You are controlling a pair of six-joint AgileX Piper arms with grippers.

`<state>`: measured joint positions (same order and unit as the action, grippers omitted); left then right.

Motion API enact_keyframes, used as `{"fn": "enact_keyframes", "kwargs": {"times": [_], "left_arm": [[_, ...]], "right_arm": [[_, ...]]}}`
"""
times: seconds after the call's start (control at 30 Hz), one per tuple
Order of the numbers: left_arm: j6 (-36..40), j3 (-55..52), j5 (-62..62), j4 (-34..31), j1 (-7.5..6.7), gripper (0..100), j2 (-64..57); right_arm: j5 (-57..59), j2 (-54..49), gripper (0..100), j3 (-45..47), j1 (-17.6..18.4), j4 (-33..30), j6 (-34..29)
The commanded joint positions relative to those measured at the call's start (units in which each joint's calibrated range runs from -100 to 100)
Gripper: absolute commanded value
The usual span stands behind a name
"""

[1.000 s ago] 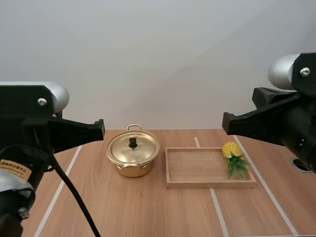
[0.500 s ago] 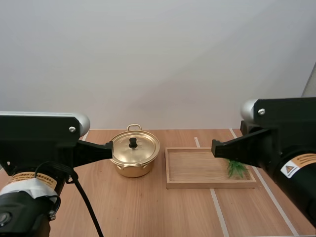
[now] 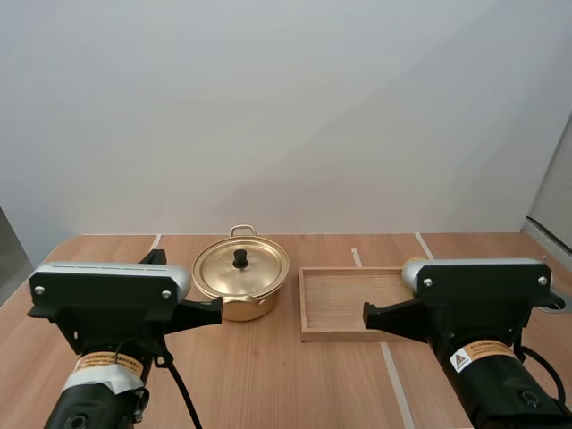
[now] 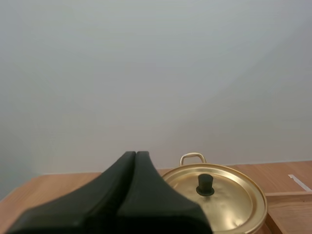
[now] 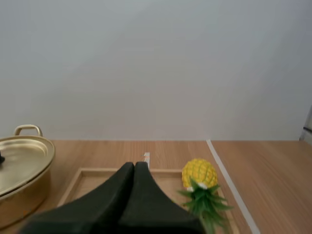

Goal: Open the pot, put the grape inside, and close it

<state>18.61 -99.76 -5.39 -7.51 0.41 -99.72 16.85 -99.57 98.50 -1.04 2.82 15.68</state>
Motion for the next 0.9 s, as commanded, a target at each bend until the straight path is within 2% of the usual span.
{"fn": "enact_keyframes", "kwargs": {"times": [0.0, 0.27, 0.4, 0.87], "left_arm": [[1.4, -0.2, -0.9, 0.4, -0.08, 0, -0.3], [3.5, -0.2, -17.2, 1.7, -0.17, 0, -0.3], [3.6, -0.2, -25.2, 3.7, -0.17, 0, -0.3], [2.8, -0.2, -25.8, 3.9, -0.17, 0, -0.3]], "right_arm": [[-1.6, -0.4, 0, 1.5, -0.2, 0.3, 0.0], [13.6, -0.4, 0, 1.5, -0.2, 0.5, 0.0], [14.8, -0.4, 0, 1.5, -0.2, 0.5, 0.0], [14.7, -0.4, 0, 1.5, -0.2, 0.3, 0.1]]}}
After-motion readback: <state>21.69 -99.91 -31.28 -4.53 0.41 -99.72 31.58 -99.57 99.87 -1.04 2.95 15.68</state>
